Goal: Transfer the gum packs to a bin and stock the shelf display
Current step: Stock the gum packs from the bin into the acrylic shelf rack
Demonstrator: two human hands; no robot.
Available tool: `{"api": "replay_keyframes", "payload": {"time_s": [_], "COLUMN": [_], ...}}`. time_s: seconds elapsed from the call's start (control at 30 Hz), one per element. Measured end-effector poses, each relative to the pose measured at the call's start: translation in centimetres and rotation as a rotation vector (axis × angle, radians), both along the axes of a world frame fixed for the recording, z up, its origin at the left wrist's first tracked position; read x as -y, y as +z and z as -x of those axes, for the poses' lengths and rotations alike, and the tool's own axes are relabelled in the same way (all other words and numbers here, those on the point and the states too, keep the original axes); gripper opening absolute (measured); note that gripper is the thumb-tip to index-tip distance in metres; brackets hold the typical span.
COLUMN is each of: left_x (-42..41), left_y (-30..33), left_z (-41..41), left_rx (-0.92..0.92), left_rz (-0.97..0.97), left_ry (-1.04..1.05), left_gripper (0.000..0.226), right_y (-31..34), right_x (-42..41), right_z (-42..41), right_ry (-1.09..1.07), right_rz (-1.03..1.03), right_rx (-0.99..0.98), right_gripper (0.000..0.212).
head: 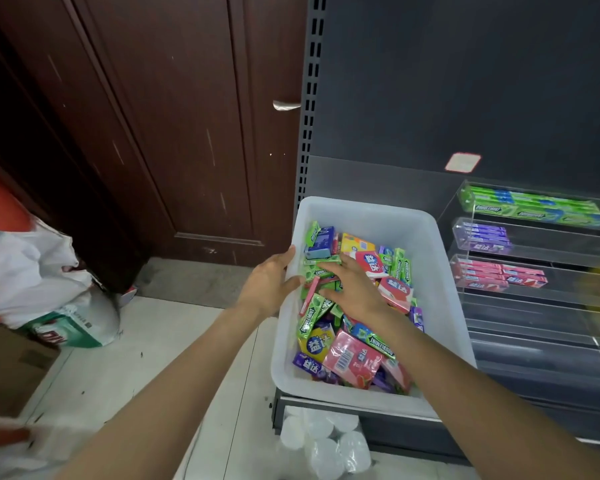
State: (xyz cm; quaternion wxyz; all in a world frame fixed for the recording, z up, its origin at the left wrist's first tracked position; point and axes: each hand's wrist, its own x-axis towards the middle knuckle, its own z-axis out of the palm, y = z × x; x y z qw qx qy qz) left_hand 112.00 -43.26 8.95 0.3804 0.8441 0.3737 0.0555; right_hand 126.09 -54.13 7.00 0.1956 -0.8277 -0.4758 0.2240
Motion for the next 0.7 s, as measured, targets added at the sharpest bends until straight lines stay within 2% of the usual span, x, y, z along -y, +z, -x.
{"api": "replay_keyframes", "payload": {"time_s": [0.27,0.37,0.5,0.6,0.7], "left_x": [0.3,0.2,1.0,1.7,1.6], "left_y": [-0.2,-0.4,0.1,0.9,1.4], "left_z": [-0.1,-0.1,-0.5,-1.5,-1.9], "left_rx": [0.025,0.028,0.095,0.163,0.162], "left_rz": [-0.028,-0.049,-0.282,-0.249,-0.195], "left_ry": [-0.015,-0.012,-0.057,-0.151,-0.175], "left_gripper": [0.064,0.063,0.052,0.038,0.02], "right_y": [0.2,0.7,2.1,3.5,3.7], "right_x": [-0.6,0.3,1.8,2.1,1.9], "right_z": [0.1,-0.7,-1.4,-1.1,-1.2], "right_ry": [0.011,-0.017,-0.112,-0.117,-0.13], "right_rz": [-0.001,-0.091,-0.291,-0.428,-0.46], "right_rx": [0.099,-0.024,-0.228,-0.348,-0.373], "right_gripper": [0.023,0.012,0.008,0.005,0.005]}}
